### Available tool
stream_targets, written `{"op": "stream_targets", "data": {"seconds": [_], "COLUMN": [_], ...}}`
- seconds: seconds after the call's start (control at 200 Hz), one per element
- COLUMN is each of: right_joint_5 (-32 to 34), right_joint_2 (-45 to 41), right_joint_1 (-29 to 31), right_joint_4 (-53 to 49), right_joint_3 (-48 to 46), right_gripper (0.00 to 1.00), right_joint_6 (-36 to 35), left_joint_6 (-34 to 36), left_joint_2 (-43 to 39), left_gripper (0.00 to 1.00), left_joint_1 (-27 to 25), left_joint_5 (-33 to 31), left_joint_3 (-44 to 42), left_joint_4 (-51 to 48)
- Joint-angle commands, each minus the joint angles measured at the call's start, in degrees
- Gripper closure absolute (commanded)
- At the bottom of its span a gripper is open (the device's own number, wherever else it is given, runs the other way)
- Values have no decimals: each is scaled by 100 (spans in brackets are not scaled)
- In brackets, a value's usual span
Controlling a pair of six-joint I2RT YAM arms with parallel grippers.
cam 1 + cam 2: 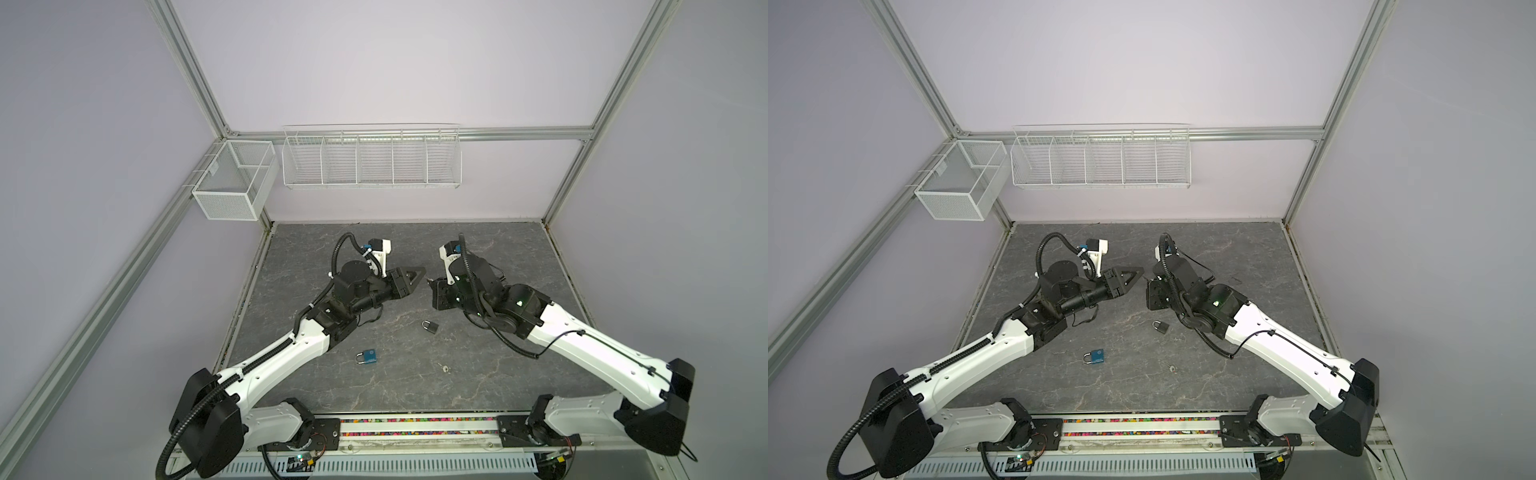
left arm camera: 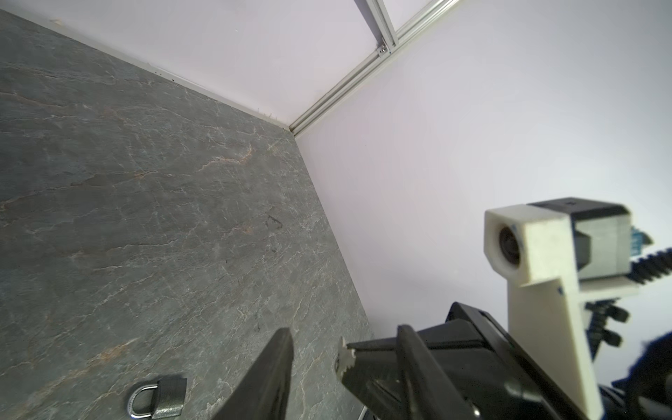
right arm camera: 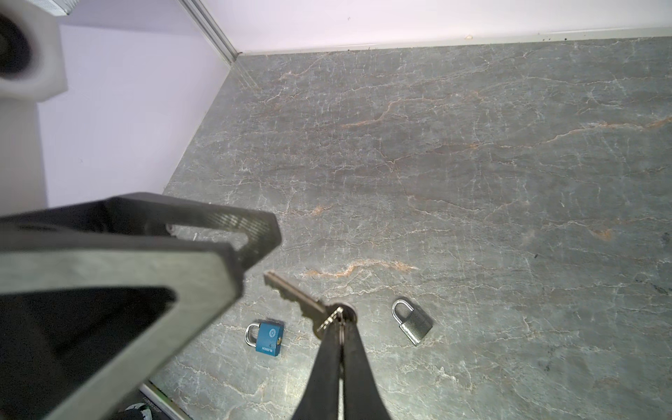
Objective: Unlock with the key
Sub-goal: 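Raise the key with the right gripper while the left arm rises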
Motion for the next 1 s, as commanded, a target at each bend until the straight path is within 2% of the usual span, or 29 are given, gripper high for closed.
{"op": "stream_targets", "data": {"seconds": [0.0, 0.055, 0.135, 0.25, 0.49, 0.56, 0.625, 0.785, 0.83, 0.92, 0.995], "right_joint_5": [-97, -96, -121, -179, -214, -197, -161, -170, -200, -197, -228], "right_joint_2": [-89, -74, -35, -29, 11, 31, 16, 29, 13, -90, -273], "right_joint_1": [-22, -22, -23, -18, -22, -22, -17, -18, -22, -17, -30], "right_joint_4": [114, 114, 85, 138, 183, 146, 156, 172, 209, 230, 294], "right_joint_3": [128, 126, 175, 169, 185, 190, 170, 159, 143, 95, -29], "right_gripper": [93, 93, 93, 93, 93, 93, 93, 93, 93, 82, 65], "right_joint_6": [-84, -81, -100, -118, -135, -148, -152, -162, -174, -179, -189], "left_joint_6": [172, 232, 208, 160, 124, 88, 72, 25, 27, 28, 71], "left_joint_2": [50, 45, 62, 129, 215, 223, 218, 180, 181, 170, 109], "left_gripper": [58, 64, 65, 73, 79, 87, 88, 100, 100, 100, 100], "left_joint_1": [-56, -58, -63, -66, -63, -61, -67, -67, -67, -61, -59], "left_joint_5": [62, -59, -14, 37, 94, 76, 68, 21, 3, -24, -26], "left_joint_3": [227, 247, 278, 261, 279, 252, 222, 162, 165, 181, 187], "left_joint_4": [54, -17, 54, 103, 171, 204, 205, 287, 302, 331, 489]}}
